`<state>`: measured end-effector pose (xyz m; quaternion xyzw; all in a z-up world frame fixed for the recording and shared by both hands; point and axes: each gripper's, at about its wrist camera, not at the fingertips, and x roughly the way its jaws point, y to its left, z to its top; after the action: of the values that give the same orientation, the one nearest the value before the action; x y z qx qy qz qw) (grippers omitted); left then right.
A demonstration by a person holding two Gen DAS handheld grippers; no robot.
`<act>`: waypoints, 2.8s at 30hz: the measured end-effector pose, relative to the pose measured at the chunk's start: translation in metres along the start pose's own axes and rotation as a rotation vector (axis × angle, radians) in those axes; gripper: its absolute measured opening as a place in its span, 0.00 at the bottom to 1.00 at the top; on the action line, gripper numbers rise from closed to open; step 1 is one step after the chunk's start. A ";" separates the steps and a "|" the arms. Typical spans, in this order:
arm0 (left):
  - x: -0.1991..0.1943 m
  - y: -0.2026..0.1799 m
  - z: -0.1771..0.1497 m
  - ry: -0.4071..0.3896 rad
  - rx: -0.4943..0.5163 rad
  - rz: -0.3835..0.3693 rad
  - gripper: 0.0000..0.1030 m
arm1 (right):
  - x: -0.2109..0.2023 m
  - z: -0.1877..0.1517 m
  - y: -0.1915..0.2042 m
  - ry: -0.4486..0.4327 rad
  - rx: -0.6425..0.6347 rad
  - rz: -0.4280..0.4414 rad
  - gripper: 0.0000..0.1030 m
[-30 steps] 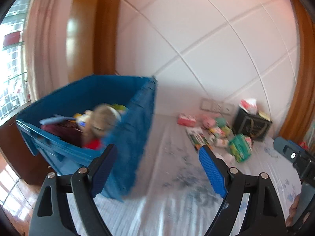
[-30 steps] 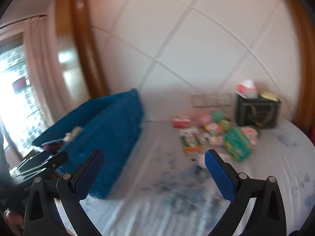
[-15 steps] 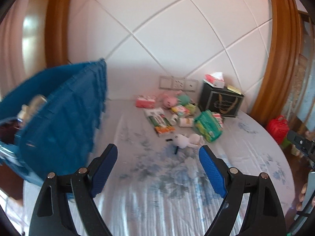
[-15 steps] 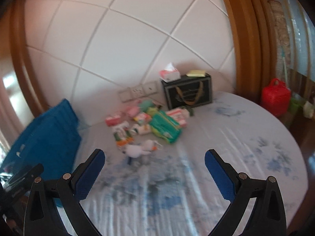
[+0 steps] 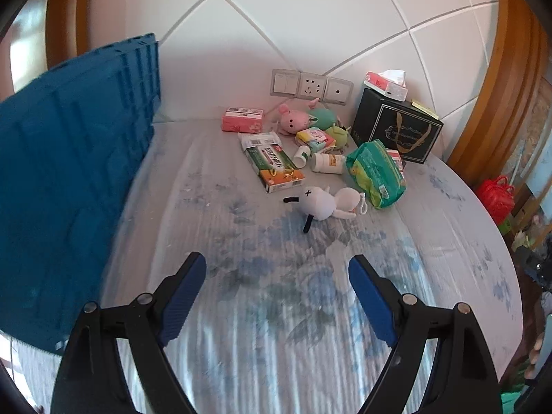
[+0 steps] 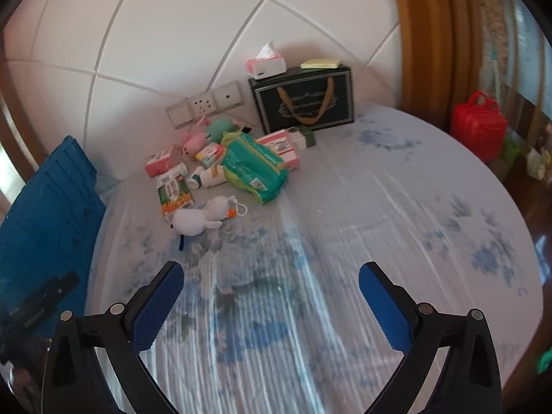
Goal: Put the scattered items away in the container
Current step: 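Move both open tools back toward the items on the bed, then grasp the white plush bunny with the left tool while the right grasps the green diaper pack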
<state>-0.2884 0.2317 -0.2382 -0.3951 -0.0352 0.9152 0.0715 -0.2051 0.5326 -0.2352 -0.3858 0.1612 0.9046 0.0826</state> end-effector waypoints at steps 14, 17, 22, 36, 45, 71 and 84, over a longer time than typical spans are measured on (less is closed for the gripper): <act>0.239 -0.077 0.050 0.030 0.127 0.006 0.82 | 0.185 0.024 -0.023 0.112 -0.100 0.081 0.99; 0.272 -0.078 0.038 0.128 0.089 -0.043 0.82 | 0.200 0.021 -0.025 0.126 -0.110 0.078 0.99; 0.266 -0.100 0.008 0.161 0.089 -0.089 0.82 | 0.214 0.039 -0.026 0.095 -0.150 0.037 0.99; 0.273 -0.112 0.045 0.181 0.339 0.040 0.82 | 0.220 0.050 -0.041 0.113 -0.104 0.107 0.99; 0.297 -0.089 0.037 0.104 0.041 0.044 0.64 | 0.260 0.061 -0.025 0.042 -0.132 0.069 0.99; 0.319 -0.075 0.048 0.059 -0.103 0.071 0.64 | 0.354 0.083 0.025 0.102 -0.253 0.101 0.90; 0.321 -0.086 0.047 0.095 -0.020 0.069 0.84 | 0.322 0.077 0.018 0.005 -0.231 0.095 0.88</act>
<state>-0.5310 0.3670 -0.4263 -0.4399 -0.0273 0.8969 0.0374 -0.4836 0.5511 -0.4144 -0.3871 0.0741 0.9190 -0.0058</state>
